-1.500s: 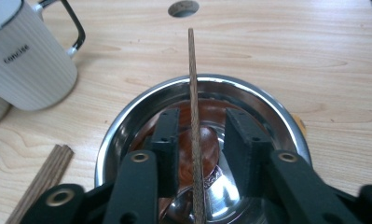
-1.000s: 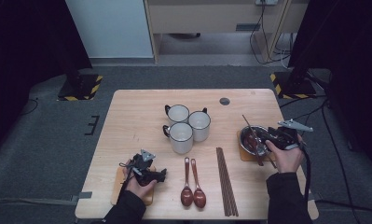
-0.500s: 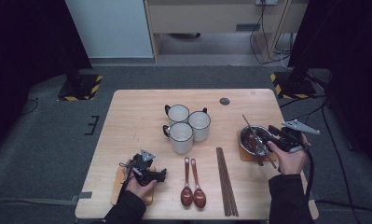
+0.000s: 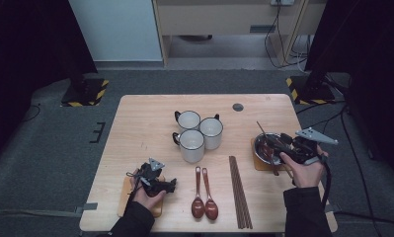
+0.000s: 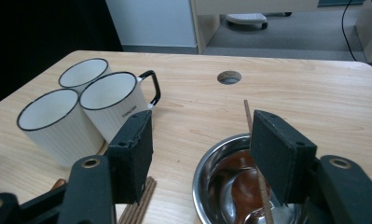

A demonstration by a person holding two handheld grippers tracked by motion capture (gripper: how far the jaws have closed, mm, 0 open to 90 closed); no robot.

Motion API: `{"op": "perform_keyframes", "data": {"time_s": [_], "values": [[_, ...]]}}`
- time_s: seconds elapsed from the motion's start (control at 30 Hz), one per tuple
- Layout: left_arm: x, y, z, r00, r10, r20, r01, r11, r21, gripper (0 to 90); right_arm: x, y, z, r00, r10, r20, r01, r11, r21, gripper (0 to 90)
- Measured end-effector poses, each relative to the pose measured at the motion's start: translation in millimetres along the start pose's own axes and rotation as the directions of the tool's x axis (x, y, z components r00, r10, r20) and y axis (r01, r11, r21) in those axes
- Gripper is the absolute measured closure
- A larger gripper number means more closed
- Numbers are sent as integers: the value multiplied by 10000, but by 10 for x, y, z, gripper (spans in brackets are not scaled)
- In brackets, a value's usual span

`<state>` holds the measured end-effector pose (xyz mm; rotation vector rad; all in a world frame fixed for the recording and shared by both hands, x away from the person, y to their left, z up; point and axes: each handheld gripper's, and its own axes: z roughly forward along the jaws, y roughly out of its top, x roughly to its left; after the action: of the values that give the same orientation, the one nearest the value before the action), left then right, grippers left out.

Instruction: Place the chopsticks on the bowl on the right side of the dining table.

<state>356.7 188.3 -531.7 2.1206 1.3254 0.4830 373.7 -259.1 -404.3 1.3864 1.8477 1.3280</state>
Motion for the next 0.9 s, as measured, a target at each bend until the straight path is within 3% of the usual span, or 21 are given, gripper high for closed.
{"op": "perform_keyframes", "data": {"time_s": [0.4,0.9], "values": [[0,0,0,10000,-1,-1,1,10000,0,0,211,-77,23,9991,-385,-184,393,9983,433,380],[-1,0,0,10000,-5,-5,5,10000,-3,0,428,-207,-8,9944,-909,-534,936,9944,502,399]]}}
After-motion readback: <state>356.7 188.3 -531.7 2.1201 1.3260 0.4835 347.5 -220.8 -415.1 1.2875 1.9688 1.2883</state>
